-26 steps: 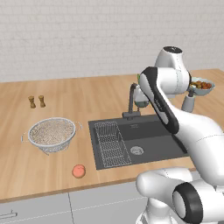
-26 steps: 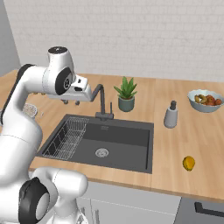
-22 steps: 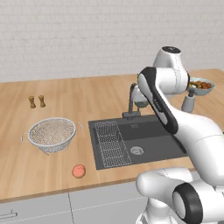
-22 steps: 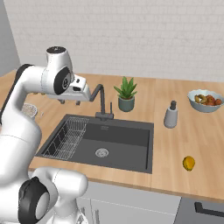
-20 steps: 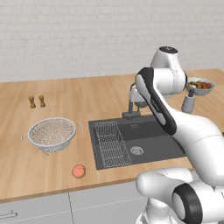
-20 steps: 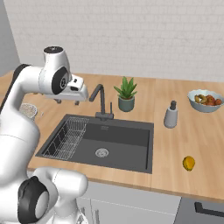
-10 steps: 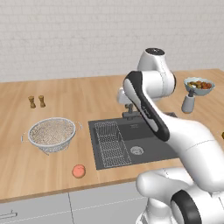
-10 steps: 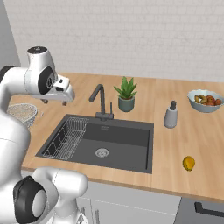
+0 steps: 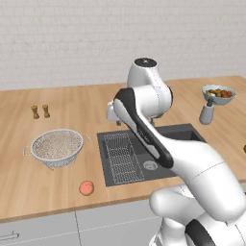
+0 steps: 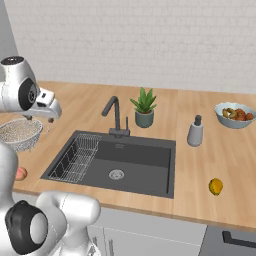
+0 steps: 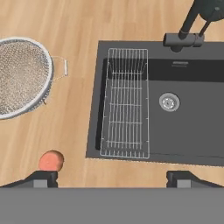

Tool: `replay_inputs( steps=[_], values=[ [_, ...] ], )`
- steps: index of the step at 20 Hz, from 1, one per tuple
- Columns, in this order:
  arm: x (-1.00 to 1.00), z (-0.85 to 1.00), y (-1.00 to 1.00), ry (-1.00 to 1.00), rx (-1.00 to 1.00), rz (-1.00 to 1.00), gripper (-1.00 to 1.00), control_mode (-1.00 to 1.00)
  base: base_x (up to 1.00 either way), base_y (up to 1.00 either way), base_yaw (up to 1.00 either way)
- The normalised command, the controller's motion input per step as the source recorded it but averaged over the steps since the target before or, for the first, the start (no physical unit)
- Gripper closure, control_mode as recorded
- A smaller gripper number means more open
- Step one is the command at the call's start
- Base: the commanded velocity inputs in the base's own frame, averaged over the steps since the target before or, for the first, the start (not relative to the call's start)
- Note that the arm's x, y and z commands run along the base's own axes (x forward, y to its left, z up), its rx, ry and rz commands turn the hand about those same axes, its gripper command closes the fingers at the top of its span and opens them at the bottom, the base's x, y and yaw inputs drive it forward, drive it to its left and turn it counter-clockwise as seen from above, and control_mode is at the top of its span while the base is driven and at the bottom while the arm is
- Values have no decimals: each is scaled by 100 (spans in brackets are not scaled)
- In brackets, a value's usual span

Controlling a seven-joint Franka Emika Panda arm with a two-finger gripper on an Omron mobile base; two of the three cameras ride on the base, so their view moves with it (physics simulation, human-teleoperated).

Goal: Put the colander in the sink, put the peach, mango in the colander, and turn on the sink faucet and pour water over the colander.

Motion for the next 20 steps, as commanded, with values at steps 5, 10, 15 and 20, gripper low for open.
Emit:
replay_inputs(
  steps=[5, 10, 15, 20],
  values=[
    [0, -4, 79, -8, 0, -10, -100, -100, 0, 0, 0],
    [0, -47, 68, 9, 5, -14, -100, -100, 0, 0, 0],
    [7, -48, 51, 6, 11, -13, -100, -100, 0, 0, 0],
    [27, -41, 34, 0, 6, -11, -100, -100, 0, 0, 0]
  ],
)
